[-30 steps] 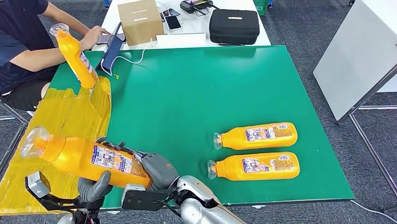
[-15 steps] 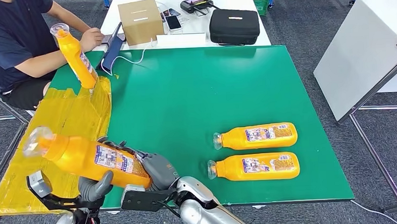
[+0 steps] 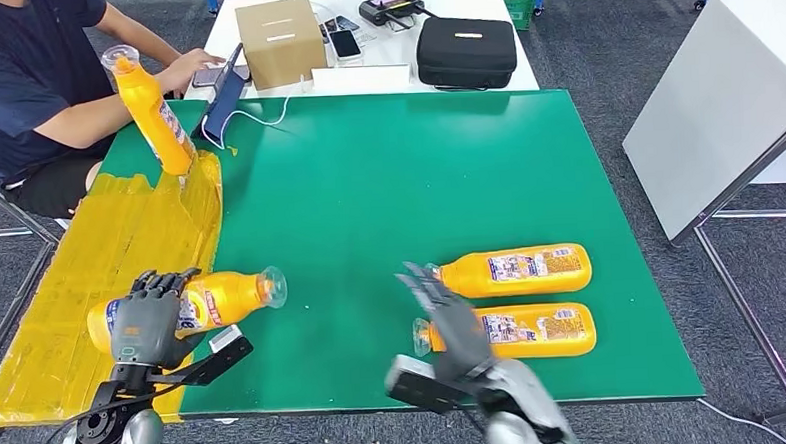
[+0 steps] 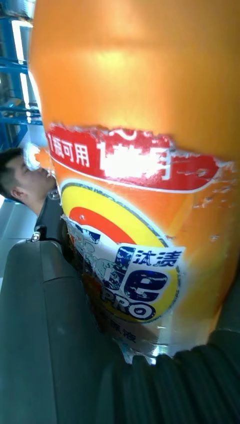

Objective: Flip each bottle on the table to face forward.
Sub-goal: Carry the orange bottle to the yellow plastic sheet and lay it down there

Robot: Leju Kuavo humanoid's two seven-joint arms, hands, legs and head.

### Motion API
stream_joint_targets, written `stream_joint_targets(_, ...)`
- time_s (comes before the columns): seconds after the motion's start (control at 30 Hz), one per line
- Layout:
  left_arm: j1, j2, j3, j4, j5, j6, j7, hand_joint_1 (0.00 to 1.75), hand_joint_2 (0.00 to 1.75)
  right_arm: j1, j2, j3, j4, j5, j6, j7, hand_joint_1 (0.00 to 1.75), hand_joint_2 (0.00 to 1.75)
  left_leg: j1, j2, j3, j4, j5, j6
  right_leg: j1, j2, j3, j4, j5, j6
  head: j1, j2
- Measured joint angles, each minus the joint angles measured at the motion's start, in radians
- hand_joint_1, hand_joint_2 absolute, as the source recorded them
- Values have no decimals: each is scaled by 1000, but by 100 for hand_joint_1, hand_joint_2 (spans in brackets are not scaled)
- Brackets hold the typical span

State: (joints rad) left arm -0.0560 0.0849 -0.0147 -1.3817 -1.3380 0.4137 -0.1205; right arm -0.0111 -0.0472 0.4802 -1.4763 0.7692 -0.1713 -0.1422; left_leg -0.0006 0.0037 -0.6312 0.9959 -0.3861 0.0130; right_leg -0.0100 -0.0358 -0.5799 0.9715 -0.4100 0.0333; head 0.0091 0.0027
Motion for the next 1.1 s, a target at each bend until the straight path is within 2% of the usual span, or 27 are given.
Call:
stream_joint_targets(0.13, -5, 13, 4, 54, -6, 16, 9, 175, 175, 91, -75, -97, -136, 7, 3, -16, 0, 175, 0, 1, -2, 0, -1, 0, 0, 0, -2, 0, 0, 0, 0, 0)
stream_joint_targets(0.47, -15, 20, 7, 106, -48, 17, 16, 175, 175, 188, -158, -190, -290, -18, -12, -21, 0, 175, 0, 3, -2, 0, 1, 1, 0, 1, -2, 0, 1, 1, 0, 0)
stream_joint_targets(0.5, -15, 22, 7, 116, -68, 16, 21, 157, 175, 201, -169, -207, -308, -32, -11, -27, 0, 175, 0, 3, -2, 0, 1, 1, 0, 1, -2, 0, 1, 1, 0, 0)
stream_joint_targets(0.57, -19, 26, 6, 144, -105, 11, 29, 69, 175, 218, -186, -238, -335, -51, -2, -40, 0, 175, -1, 3, -2, 0, 1, 1, -1, 1, -3, 0, 1, 1, 0, 0)
stream_joint_targets(0.6, -23, 29, 6, 160, -120, 6, 33, 26, 131, 223, -192, -251, -345, -55, 5, -48, 0, 175, -1, 3, -2, 0, 1, 1, -1, 1, -3, 0, 1, 1, 0, 0)
stream_joint_targets(0.63, -28, 33, 5, 177, -132, 1, 34, 0, 87, 226, -196, -261, -352, -56, 12, -54, 0, 175, -1, 3, -2, 0, 1, 1, -1, 1, -3, 0, 1, 1, 0, 0)
stream_joint_targets(0.7, -41, 42, 1, 207, -146, -9, 35, 0, 0, 228, -203, -273, -360, -50, 26, -61, 0, 175, -1, 3, -2, 0, 1, 1, -1, 1, -3, 0, 1, 1, 0, 0)
stream_joint_targets(0.83, -64, 67, -10, 258, -128, -18, 3, 0, 0, 228, -232, -285, -364, -35, 70, -54, 0, 175, -1, 2, 1, -1, 1, 2, -1, 1, 0, 0, 1, 1, -1, 0)
stream_joint_targets(0.97, -71, 90, -18, 284, -72, -26, -41, 0, 0, 229, -288, -290, -363, -15, 129, -17, 0, 175, -1, 2, 2, -1, 1, 2, -1, 1, 2, 0, 1, 1, 0, 0)
stream_joint_targets(1.1, -72, 102, -23, 292, -46, -36, -63, 0, 0, 220, -316, -287, -345, 23, 158, 19, 0, 175, -1, 3, 2, -1, 2, 2, -1, 1, 2, 0, 2, 2, 0, 0)
